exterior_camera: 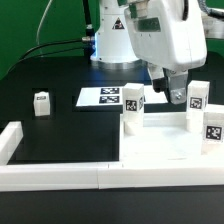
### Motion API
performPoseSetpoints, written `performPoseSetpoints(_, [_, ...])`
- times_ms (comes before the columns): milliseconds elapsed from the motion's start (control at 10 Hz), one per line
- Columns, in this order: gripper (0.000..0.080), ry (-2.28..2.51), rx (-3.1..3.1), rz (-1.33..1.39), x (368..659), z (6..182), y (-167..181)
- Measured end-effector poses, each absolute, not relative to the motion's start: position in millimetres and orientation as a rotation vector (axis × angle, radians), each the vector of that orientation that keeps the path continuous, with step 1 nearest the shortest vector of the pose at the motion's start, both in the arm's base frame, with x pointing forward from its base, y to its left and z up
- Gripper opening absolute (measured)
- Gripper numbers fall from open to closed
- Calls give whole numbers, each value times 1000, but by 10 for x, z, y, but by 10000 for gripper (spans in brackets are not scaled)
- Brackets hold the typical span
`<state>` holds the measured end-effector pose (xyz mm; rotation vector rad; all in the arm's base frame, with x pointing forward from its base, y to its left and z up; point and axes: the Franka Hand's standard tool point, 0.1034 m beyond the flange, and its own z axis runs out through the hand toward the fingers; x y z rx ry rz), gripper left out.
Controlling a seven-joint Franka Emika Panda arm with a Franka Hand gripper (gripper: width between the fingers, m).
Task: Assemble square table
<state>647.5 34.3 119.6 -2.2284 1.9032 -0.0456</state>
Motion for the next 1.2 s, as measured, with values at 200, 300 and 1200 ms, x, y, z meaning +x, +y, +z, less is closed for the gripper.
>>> performPoseSetpoints(200, [649,1785,-2316,-54,6414,1220,188])
performPoseSetpoints(300, [649,1664,-2402,-46,6294,1247,-102])
performPoseSetpoints(1200, [649,851,-2864,82,5668,1036,-753])
